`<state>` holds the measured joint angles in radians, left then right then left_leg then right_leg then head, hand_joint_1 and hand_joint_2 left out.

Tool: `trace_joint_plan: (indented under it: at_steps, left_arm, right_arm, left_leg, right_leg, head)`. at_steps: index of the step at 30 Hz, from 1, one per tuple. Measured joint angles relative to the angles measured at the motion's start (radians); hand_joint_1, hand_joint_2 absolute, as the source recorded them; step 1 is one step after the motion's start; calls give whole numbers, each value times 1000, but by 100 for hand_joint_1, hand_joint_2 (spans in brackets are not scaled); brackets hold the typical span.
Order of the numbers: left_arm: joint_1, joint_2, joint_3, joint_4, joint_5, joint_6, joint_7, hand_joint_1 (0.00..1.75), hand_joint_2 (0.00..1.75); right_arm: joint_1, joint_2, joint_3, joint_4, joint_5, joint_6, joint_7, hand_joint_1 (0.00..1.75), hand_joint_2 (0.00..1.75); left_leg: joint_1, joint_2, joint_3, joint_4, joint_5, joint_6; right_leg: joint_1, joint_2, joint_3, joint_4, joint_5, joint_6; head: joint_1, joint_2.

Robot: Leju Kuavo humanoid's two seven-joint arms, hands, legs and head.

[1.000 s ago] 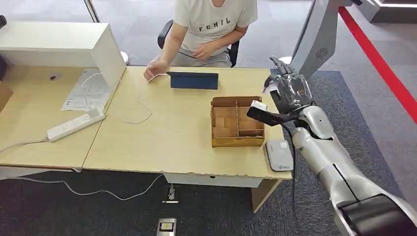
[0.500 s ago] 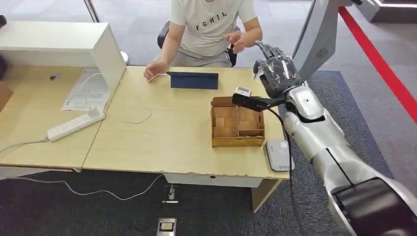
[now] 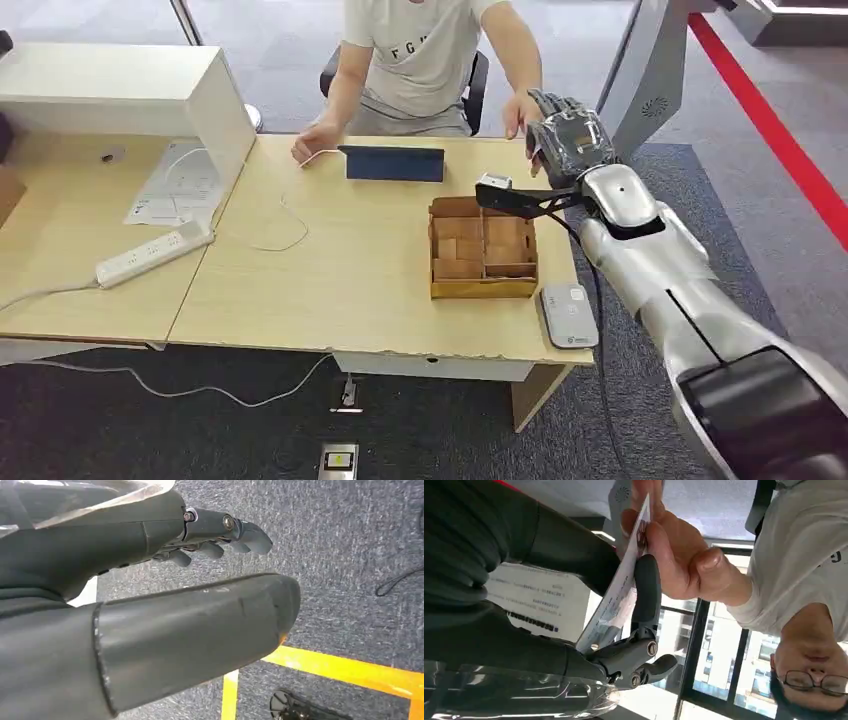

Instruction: Pass the card to the sensor for recognition and then transmit it.

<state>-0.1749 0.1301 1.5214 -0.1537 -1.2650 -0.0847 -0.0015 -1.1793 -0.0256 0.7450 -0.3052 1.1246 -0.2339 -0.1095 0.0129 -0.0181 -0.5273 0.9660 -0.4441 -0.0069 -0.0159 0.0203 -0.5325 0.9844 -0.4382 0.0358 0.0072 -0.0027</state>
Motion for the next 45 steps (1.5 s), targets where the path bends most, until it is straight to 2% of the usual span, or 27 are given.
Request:
trace_joint_plan:
  at_steps: [8, 9, 10, 14, 15, 20, 25, 29, 32, 39, 45]
  left_arm:
    - [0, 0, 0, 0, -3, -7, 11, 0, 0]
    - [1, 0, 0, 0, -3, -7, 15, 0, 0]
    - [0, 0, 0, 0, -3, -7, 18, 0, 0]
    - [0, 0, 0, 0, -3, -8, 34, 0, 0]
    - [0, 0, 0, 0, -3, -8, 37, 0, 0]
    - [0, 0, 0, 0, -3, -11, 44, 0, 0]
    - [0, 0, 0, 0, 5, -7, 65, 0, 0]
    - [-1, 0, 0, 0, 20, -1, 79, 0, 0]
    - [0, 0, 0, 0, 29, 4, 86, 0, 0]
    - [3, 3, 2, 0, 66, 6, 86, 0, 0]
    - [4, 6, 8, 0, 90, 13, 59, 0, 0]
  right_arm:
    - [-1, -8, 9, 6, 7, 18, 5, 175, 175]
    - [0, -10, 10, 6, 8, 19, 5, 17, 175]
    - [0, -12, 12, 6, 8, 19, 5, 0, 175]
    - [11, -17, 16, 6, 7, 31, -11, 0, 175]
    - [15, -17, 18, 6, 7, 31, -12, 0, 0]
    - [24, -17, 21, 6, 8, 67, -37, 0, 0]
    - [33, -16, 25, 5, 42, 8, -41, 0, 0]
    - [31, -35, 13, 5, 2, -16, -78, 0, 0]
    - [25, -75, -6, 5, -31, 0, -88, 0, 0]
    - [28, -260, -104, 6, -170, 40, -98, 0, 0]
    - [54, -376, -195, 5, -217, 19, -211, 0, 0]
  left_leg:
    - [0, 0, 0, 0, 0, 0]
    - [0, 0, 0, 0, 0, 0]
    - [0, 0, 0, 0, 0, 0]
    - [0, 0, 0, 0, 0, 0]
    - [0, 0, 0, 0, 0, 0]
    - [0, 0, 0, 0, 0, 0]
    - [0, 0, 0, 0, 0, 0]
    - [0, 0, 0, 1, 0, 0]
    - [0, -2, -1, 1, 0, 0]
    - [-1, -1, -3, 2, 0, 1]
    - [0, -1, -4, 2, 0, 1]
  right_leg:
    - [0, 0, 0, 0, 0, 0]
    - [0, 0, 0, 0, 0, 0]
    - [0, 0, -1, 0, 0, 0]
    - [0, 0, -1, 0, 0, 0]
    - [0, 0, -1, 0, 0, 0]
    - [0, 0, -1, 0, 0, 0]
    - [0, 0, -1, 0, 0, 0]
    - [0, 0, -1, 0, 1, -1]
    - [0, -1, -1, -1, 1, 0]
    - [0, -1, -1, -3, 3, 2]
    - [0, 0, -3, -3, 3, 3]
  head:
    - [0, 0]
    - [0, 0]
    - [0, 0]
    - [0, 0]
    - [0, 0]
    - [0, 0]
    - [0, 0]
    - [0, 0]
    - [0, 0]
    - [0, 0]
    - [0, 0]
